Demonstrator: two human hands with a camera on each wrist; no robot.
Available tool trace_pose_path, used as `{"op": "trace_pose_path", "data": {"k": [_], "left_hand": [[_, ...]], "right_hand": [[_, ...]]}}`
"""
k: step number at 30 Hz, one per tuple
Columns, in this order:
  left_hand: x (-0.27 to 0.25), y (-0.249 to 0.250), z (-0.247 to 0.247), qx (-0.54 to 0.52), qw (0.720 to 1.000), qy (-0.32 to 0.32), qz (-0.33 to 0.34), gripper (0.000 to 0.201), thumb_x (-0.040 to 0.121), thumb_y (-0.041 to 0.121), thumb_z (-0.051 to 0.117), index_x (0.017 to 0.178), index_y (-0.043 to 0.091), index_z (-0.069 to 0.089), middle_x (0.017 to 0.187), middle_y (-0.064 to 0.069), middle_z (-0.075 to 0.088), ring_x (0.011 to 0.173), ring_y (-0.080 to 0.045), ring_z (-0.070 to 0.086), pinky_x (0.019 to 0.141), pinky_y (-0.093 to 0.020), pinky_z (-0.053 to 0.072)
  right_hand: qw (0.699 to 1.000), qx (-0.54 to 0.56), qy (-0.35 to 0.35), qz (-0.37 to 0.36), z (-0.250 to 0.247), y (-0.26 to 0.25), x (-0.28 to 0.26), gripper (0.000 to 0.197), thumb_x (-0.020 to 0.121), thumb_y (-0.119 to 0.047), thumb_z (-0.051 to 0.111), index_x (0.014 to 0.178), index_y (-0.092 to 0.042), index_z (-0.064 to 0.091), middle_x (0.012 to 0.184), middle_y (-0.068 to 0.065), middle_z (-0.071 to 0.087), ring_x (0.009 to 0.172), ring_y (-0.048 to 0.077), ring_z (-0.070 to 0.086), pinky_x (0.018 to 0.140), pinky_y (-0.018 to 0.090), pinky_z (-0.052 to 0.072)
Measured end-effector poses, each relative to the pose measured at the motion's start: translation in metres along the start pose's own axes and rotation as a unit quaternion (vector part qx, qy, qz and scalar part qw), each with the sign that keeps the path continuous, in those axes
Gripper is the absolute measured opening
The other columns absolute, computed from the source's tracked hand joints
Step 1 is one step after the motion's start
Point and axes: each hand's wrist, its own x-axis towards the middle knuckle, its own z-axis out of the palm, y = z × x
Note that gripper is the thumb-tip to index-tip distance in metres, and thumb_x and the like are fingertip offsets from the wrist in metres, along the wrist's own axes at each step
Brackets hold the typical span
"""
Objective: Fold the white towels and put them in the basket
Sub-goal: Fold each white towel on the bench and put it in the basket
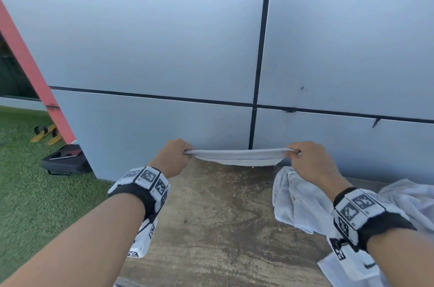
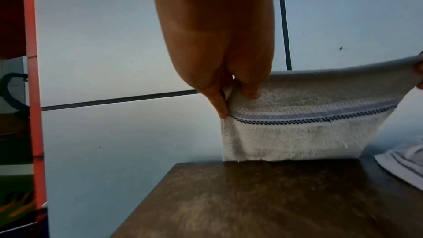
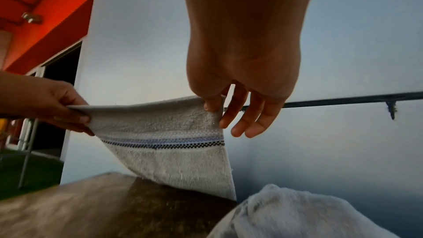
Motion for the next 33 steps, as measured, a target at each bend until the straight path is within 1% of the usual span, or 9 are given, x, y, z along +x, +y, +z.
{"op": "trace_pose_path", "data": {"k": [4,12,14,17,23,26,28,31,33], "left_hand": [[-0.036,-0.004,0.004,0.033,0.998,-0.039,-0.023,0.035,0.097,0.006,0.049,0.063,0.012,0.050,0.057,-0.005,0.047,0.047,-0.016,0.034,0.047,-0.025,0.028],[-0.115,-0.006,0.015,0.029,0.990,-0.127,-0.058,0.033,0.090,0.002,0.048,0.061,0.017,0.049,0.054,0.000,0.040,0.052,-0.020,0.031,0.054,-0.027,0.028],[-0.127,-0.006,0.013,0.028,0.990,-0.128,-0.052,0.035,0.093,0.007,0.051,0.059,0.018,0.047,0.054,0.001,0.041,0.051,-0.019,0.032,0.055,-0.028,0.028],[-0.149,-0.004,0.011,0.040,0.990,-0.128,-0.047,0.044,0.096,0.016,0.056,0.054,0.020,0.046,0.051,0.003,0.041,0.048,-0.015,0.034,0.053,-0.028,0.029],[-0.178,0.000,0.010,0.044,0.991,-0.116,-0.047,0.054,0.093,0.022,0.064,0.046,0.019,0.037,0.044,0.006,0.034,0.045,-0.014,0.031,0.052,-0.027,0.026],[-0.188,0.010,0.006,0.045,0.992,-0.112,-0.048,0.052,0.091,0.019,0.064,0.046,0.018,0.039,0.044,0.006,0.034,0.046,-0.014,0.032,0.053,-0.027,0.027],[-0.195,0.019,0.002,0.039,0.993,-0.105,-0.039,0.048,0.090,0.017,0.062,0.047,0.018,0.040,0.047,0.004,0.035,0.048,-0.014,0.031,0.052,-0.027,0.026],[-0.202,0.028,-0.004,-0.003,0.999,-0.032,-0.004,0.050,0.091,0.015,0.061,0.048,0.019,0.036,0.048,0.003,0.029,0.045,-0.012,0.024,0.046,-0.022,0.021],[-0.206,0.032,-0.006,-0.041,0.998,0.048,0.006,0.044,0.093,0.017,0.062,0.053,0.012,0.044,0.047,0.004,0.028,0.042,-0.011,0.024,0.043,-0.022,0.023]], "right_hand": [[0.997,-0.057,-0.048,-0.022,0.004,0.014,-0.040,0.027,0.096,-0.027,0.048,0.076,-0.030,0.065,0.081,-0.008,0.058,0.077,0.019,0.058,0.071,0.042,0.053],[0.994,-0.028,-0.101,-0.023,0.009,0.015,-0.121,0.031,0.089,-0.025,0.051,0.061,-0.012,0.053,0.063,0.000,0.060,0.066,0.025,0.060,0.060,0.037,0.047],[0.993,-0.018,-0.113,-0.020,0.007,0.012,-0.134,0.041,0.093,-0.022,0.054,0.052,-0.019,0.047,0.057,0.000,0.054,0.061,0.026,0.055,0.056,0.033,0.037],[0.991,0.020,-0.127,-0.031,-0.001,0.001,-0.158,0.053,0.096,-0.019,0.057,0.046,-0.035,0.046,0.048,-0.007,0.048,0.049,0.015,0.042,0.053,0.030,0.031],[0.987,0.055,-0.150,-0.030,-0.008,0.001,-0.193,0.026,0.099,-0.026,0.057,0.082,-0.030,0.075,0.058,-0.006,0.061,0.054,0.014,0.049,0.057,0.027,0.034],[0.986,0.062,-0.148,-0.033,-0.014,0.002,-0.209,0.025,0.099,-0.025,0.058,0.083,-0.037,0.073,0.067,0.000,0.069,0.059,0.015,0.054,0.062,0.030,0.041],[0.988,0.061,-0.139,-0.030,-0.020,0.003,-0.217,0.022,0.100,-0.023,0.056,0.097,-0.030,0.077,0.082,0.008,0.075,0.072,0.023,0.064,0.072,0.036,0.048],[0.991,0.069,-0.112,-0.030,-0.027,0.007,-0.225,0.024,0.102,-0.022,0.053,0.097,-0.017,0.076,0.081,0.014,0.071,0.073,0.033,0.061,0.064,0.034,0.040],[0.994,0.068,-0.077,-0.028,-0.032,0.008,-0.228,0.026,0.102,-0.024,0.053,0.088,-0.011,0.071,0.070,0.011,0.064,0.064,0.028,0.054,0.058,0.030,0.034]]}}
